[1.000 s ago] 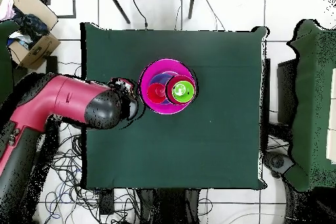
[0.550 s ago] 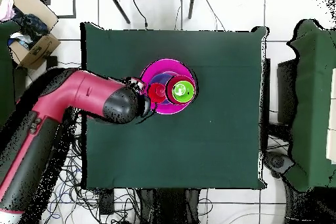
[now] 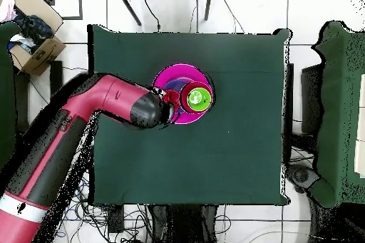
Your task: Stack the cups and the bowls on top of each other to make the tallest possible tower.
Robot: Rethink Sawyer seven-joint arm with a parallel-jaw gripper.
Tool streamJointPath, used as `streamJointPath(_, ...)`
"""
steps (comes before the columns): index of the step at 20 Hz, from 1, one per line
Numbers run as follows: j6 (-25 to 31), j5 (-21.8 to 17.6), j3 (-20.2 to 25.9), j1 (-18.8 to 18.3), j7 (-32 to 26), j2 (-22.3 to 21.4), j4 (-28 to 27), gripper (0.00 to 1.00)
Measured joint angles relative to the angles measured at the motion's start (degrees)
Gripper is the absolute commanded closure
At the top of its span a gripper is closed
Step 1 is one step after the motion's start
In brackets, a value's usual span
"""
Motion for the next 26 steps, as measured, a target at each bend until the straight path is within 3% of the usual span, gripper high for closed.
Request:
streamJointPath(11, 0.01, 0.01, -0.05, 2.43, -0.07, 1.88, -0.02, 0.00)
streamJointPath(26, 0.00, -2.40, -0.74, 1.34, -0.07, 0.24, -0.01, 0.00)
